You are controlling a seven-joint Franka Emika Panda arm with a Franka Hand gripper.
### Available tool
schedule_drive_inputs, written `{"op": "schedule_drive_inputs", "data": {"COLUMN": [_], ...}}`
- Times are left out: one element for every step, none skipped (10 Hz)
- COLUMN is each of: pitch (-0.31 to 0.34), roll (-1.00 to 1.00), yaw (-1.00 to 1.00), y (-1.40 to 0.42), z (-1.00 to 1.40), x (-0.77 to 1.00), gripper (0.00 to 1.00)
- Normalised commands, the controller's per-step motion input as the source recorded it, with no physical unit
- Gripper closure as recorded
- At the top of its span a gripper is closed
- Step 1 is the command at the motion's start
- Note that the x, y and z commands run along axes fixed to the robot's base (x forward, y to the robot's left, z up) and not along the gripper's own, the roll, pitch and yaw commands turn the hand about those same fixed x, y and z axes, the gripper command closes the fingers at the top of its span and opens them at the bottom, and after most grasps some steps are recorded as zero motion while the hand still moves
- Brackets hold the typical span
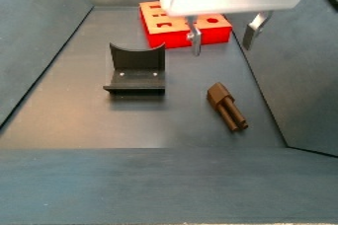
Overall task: Pick up the 3 prong object. Move up. Place the 3 prong object on the fixture. Regrasp the 3 prong object. Move to above the board. Insert the 3 prong object.
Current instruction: Pick up the 3 prong object.
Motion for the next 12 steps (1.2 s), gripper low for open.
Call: {"op": "schedule_drive_inputs", "data": {"pitch": [-0.01,0.0,0.0,0.0,-0.003,-0.009,-0.049,-0.061,-0.056,-0.061,-0.111,-0.179], "roll": [0.01,0.0,0.0,0.0,0.01,0.03,0.01,0.0,0.0,0.0,0.0,0.0], "yaw": [0.03,0.08,0.12,0.16,0.16,0.13,0.13,0.11,0.1,0.13,0.2,0.27], "y": [0.0,0.0,0.0,0.0,0.0,0.0,0.0,0.0,0.0,0.01,0.16,0.24], "z": [-1.0,-1.0,-1.0,-1.0,-1.0,-1.0,-1.0,-1.0,-1.0,-1.0,-1.0,-0.94], "x": [0.23,0.29,0.18,0.07,0.0,-0.05,-0.01,0.0,0.0,0.0,-0.19,-0.31], "gripper": [0.0,0.0,0.0,0.0,0.0,0.0,0.0,0.0,0.0,0.0,0.0,0.0]}}
